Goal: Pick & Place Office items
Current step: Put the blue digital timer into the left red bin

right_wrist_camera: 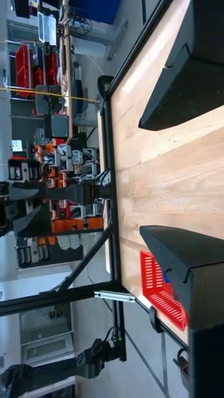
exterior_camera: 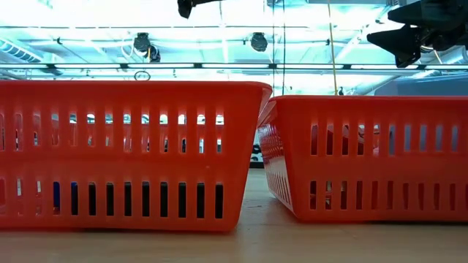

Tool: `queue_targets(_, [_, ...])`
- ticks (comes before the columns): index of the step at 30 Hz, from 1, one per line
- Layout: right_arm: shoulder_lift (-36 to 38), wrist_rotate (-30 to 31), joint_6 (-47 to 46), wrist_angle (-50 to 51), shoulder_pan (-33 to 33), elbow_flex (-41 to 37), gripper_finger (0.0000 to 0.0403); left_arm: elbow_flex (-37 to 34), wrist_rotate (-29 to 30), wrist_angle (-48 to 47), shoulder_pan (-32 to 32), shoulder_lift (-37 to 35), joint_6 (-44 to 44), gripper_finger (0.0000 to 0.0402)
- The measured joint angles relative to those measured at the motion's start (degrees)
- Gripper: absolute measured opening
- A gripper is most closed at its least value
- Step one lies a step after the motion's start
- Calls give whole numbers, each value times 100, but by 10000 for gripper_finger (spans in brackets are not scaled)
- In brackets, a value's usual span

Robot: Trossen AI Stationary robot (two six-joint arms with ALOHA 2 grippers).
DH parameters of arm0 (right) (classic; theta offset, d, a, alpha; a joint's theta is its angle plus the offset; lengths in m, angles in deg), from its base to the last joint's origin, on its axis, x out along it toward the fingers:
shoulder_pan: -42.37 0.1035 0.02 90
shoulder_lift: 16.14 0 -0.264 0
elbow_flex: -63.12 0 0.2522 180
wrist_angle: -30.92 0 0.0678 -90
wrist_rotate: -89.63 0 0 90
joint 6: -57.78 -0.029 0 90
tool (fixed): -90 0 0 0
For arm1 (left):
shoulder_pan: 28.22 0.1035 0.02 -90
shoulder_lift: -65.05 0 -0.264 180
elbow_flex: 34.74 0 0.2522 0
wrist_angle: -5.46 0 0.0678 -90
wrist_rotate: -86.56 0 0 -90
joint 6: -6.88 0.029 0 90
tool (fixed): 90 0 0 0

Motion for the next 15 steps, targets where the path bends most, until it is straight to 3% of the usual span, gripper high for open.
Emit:
queue_targets(7, [377, -7, 229, 269, 0, -2, 254, 0, 5, -203, 403, -31, 162, 97])
queue_targets(12, [751, 45, 262, 798, 0, -2, 254, 0, -361, -850, 1109, -30, -534, 103])
queue_targets(15, [990, 358, 260, 1071, 0, -4, 254, 0, -456, -1035, 1531, 43, -897, 129])
